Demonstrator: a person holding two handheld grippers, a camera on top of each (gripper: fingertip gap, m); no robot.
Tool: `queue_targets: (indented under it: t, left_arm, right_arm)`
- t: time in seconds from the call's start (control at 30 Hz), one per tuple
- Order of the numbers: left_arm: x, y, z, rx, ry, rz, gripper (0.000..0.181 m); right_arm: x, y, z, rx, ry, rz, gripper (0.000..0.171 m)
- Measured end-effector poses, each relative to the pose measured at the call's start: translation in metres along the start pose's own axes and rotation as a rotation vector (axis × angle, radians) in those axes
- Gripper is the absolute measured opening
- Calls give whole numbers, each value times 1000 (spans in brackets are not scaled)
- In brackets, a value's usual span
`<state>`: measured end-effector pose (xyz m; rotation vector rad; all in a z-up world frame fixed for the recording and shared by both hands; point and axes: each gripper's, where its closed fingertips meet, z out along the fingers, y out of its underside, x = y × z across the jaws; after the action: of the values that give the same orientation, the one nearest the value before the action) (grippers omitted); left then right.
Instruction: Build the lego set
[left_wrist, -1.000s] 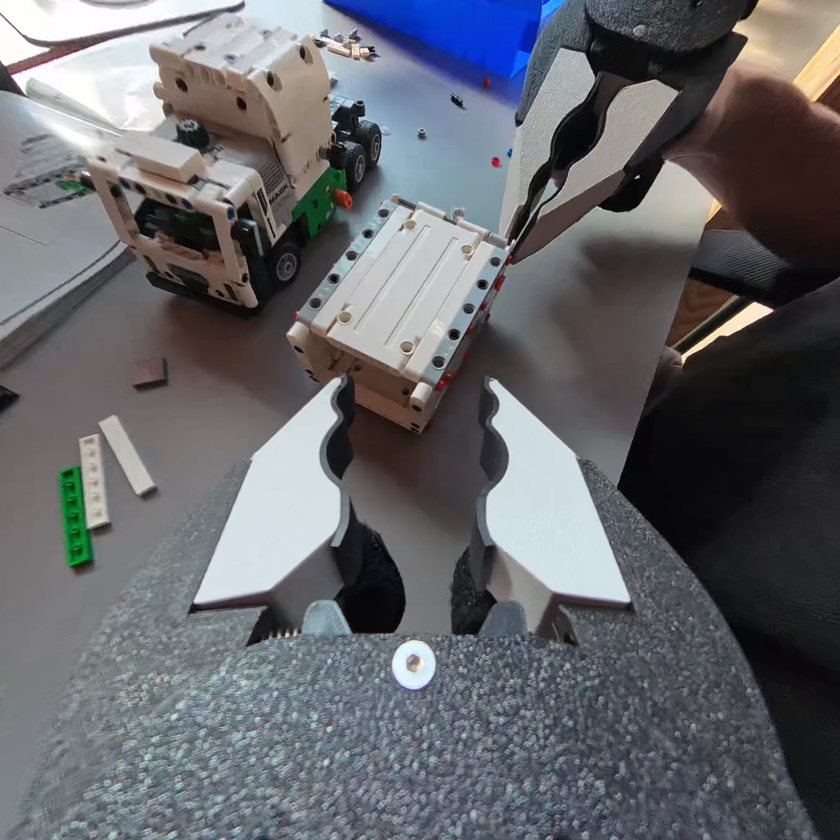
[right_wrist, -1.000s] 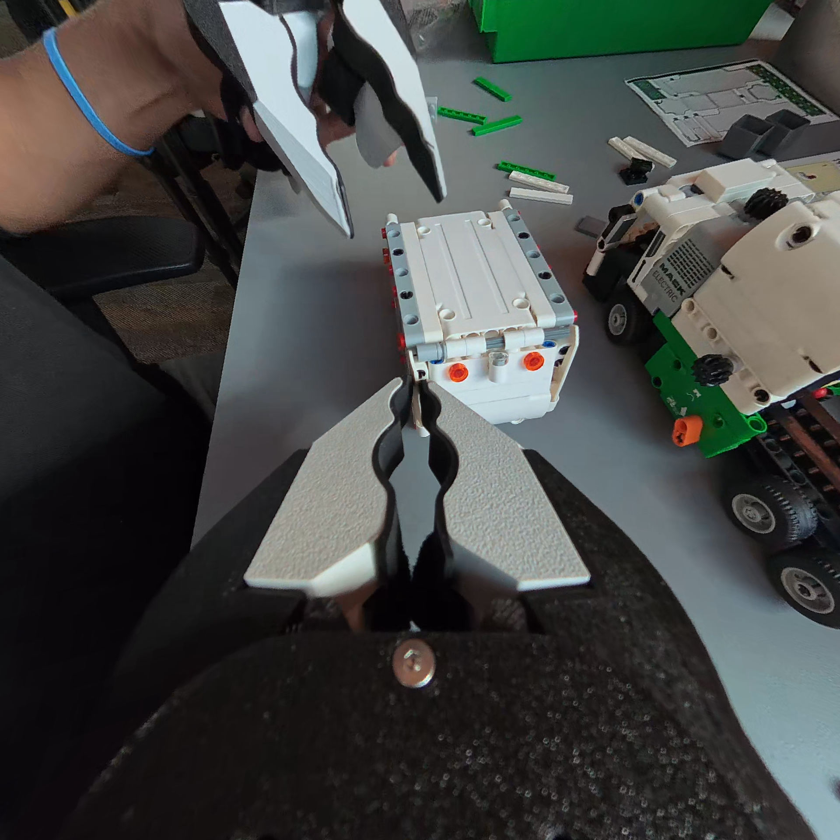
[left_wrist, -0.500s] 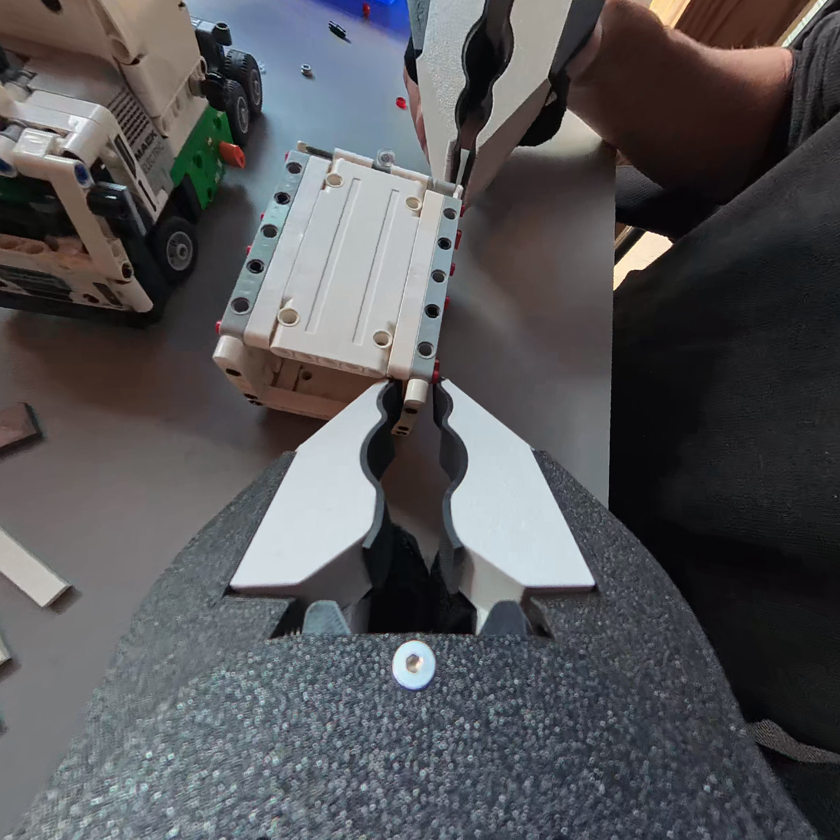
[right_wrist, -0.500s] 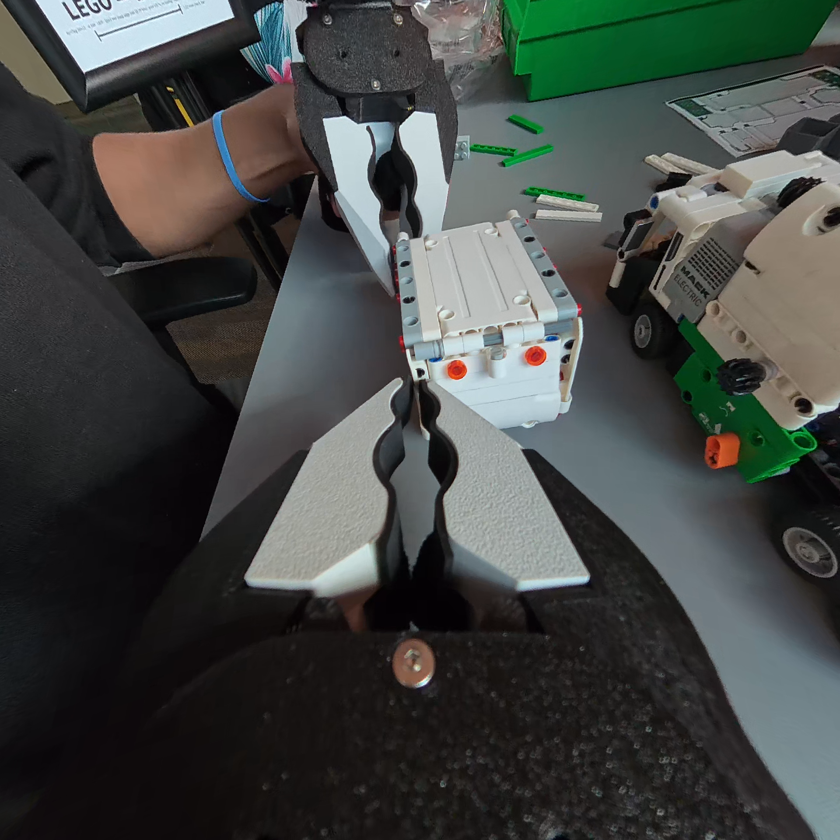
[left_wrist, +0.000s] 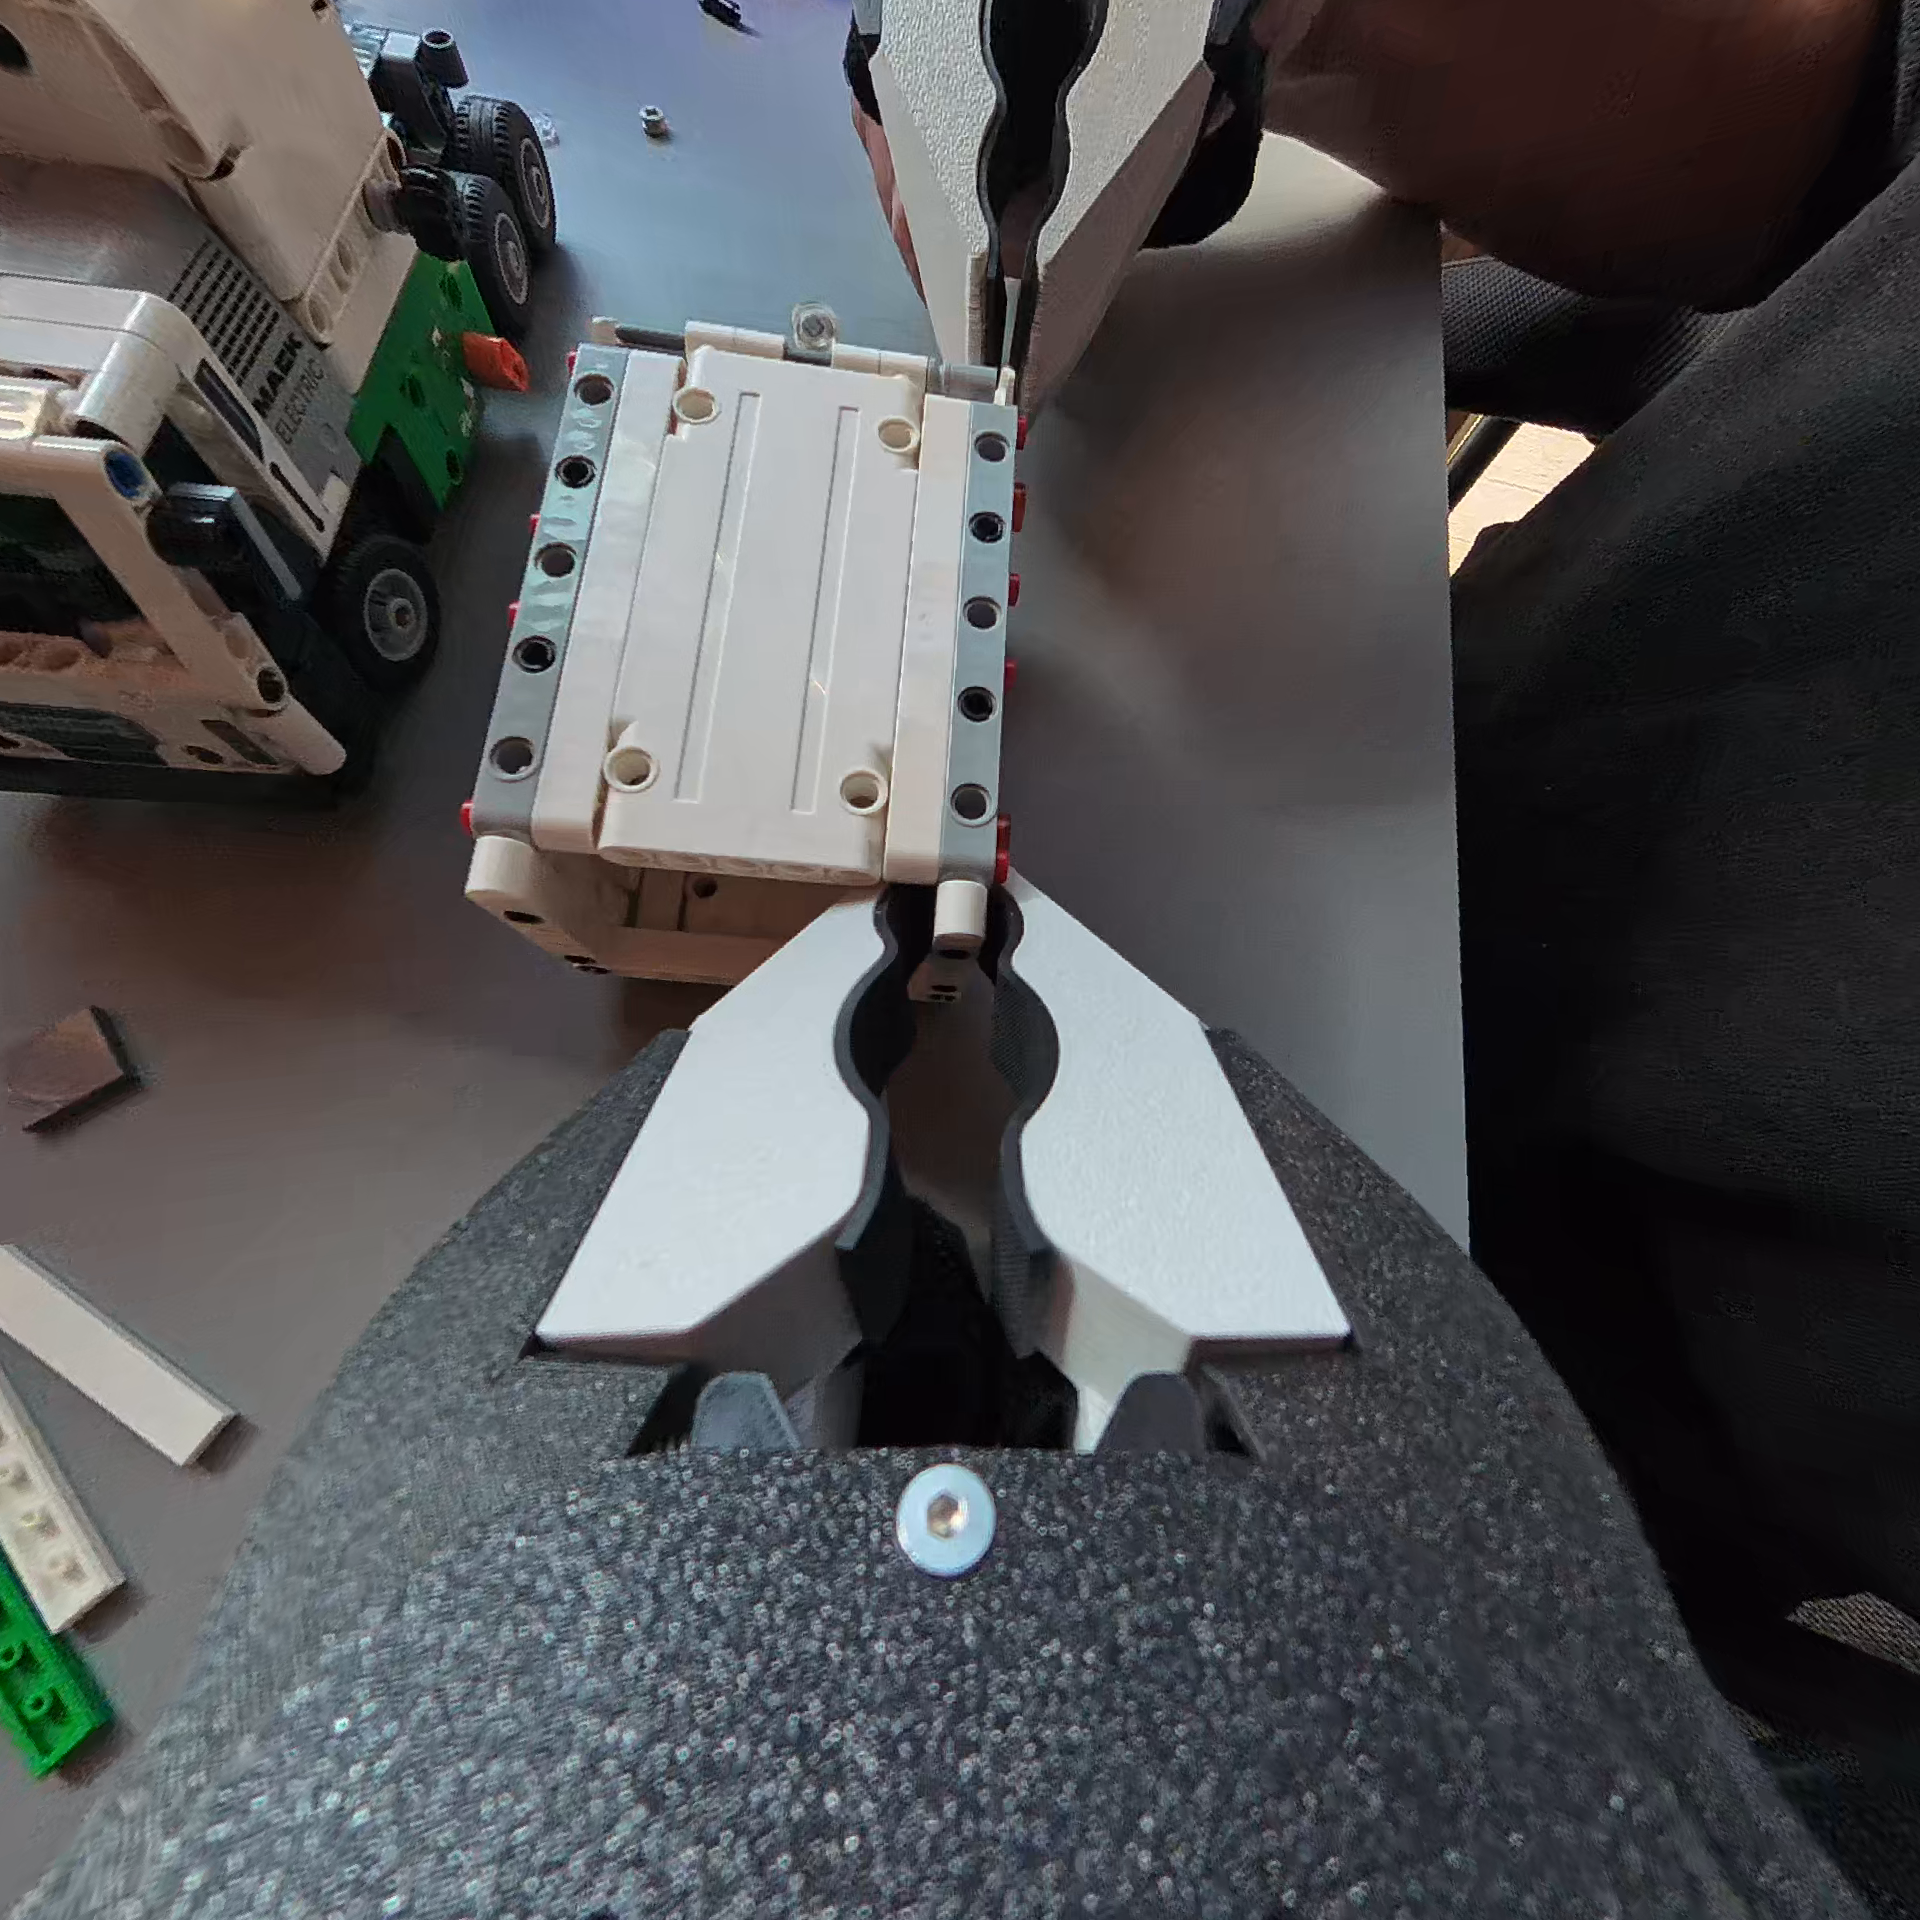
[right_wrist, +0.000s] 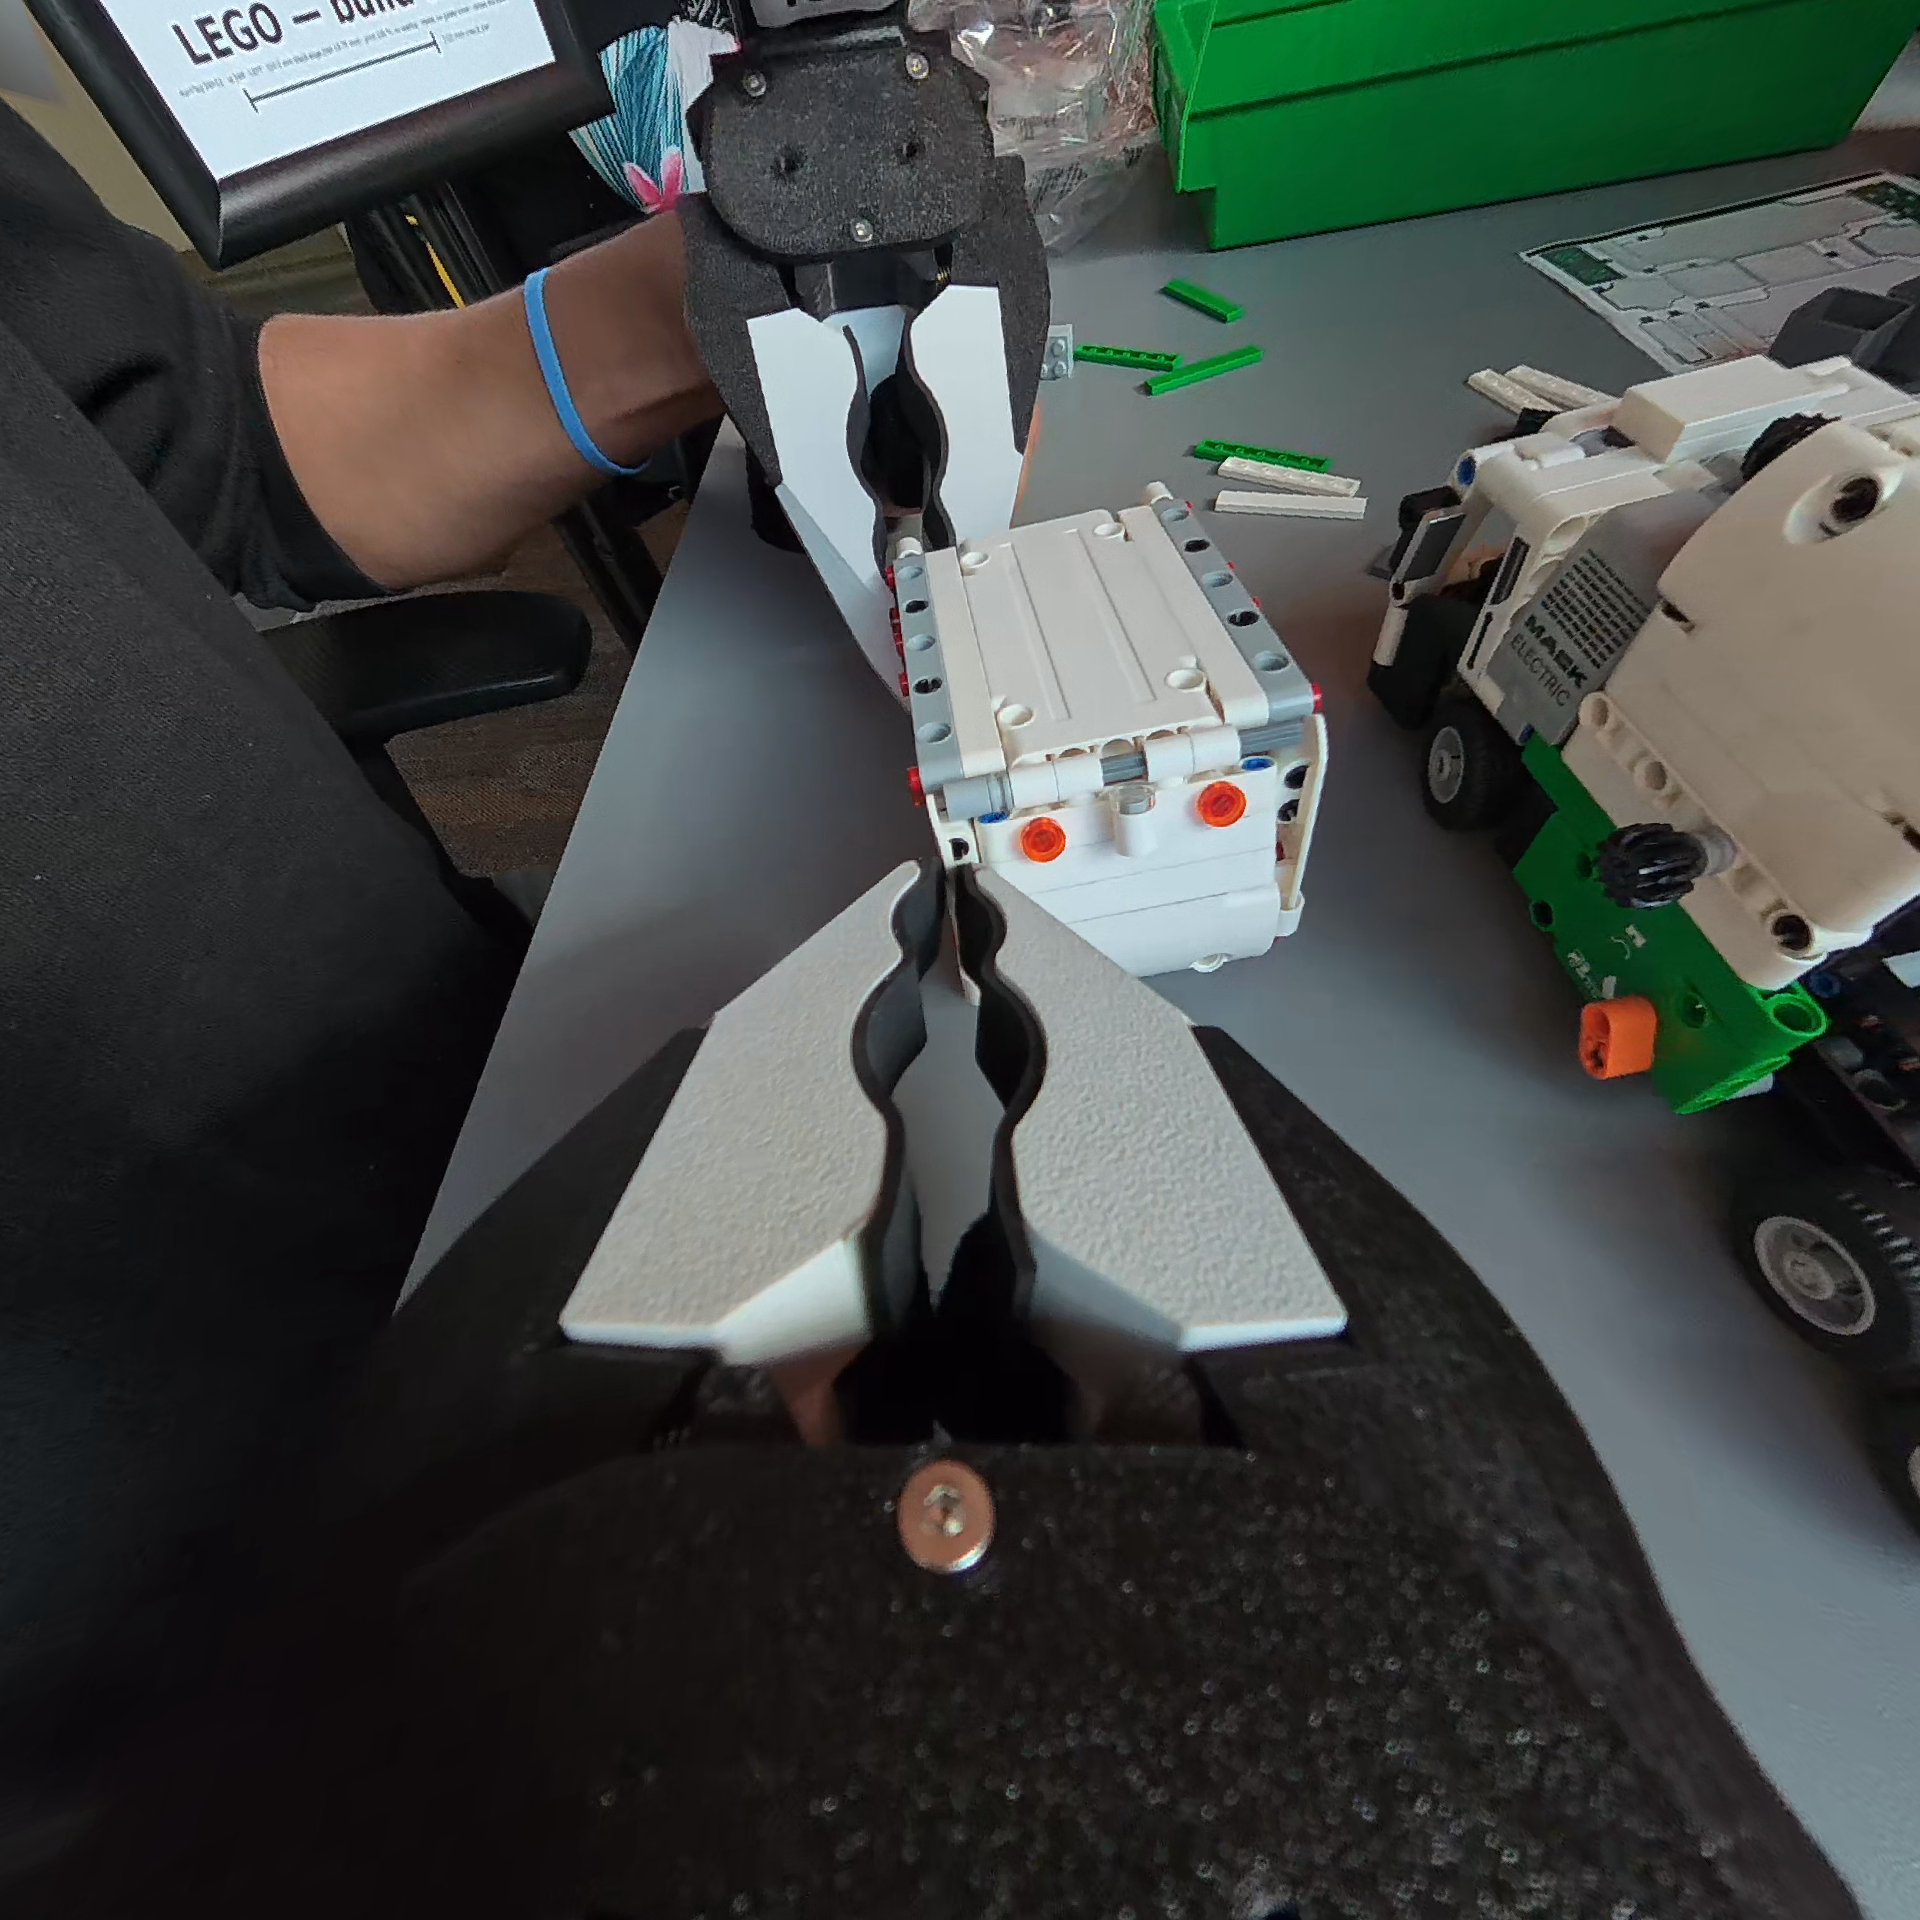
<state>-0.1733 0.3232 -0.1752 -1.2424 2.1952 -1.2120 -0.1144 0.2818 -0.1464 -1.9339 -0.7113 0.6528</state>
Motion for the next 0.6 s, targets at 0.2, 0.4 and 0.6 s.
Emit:
queue_targets:
  t: [0.2,0.4,0.6]
  left_arm:
    - [-1,0,1,-6,14,3,7]
    - [-2,-1,2,-11,16,8,6]
    - [-2,-1,3,-10,13,3,6]
  right_arm:
    - [0,0,0,7,-25,30,2]
    - [1,0,0,4,-26,50,2]
    - [2,0,0,1,-6,102,2]
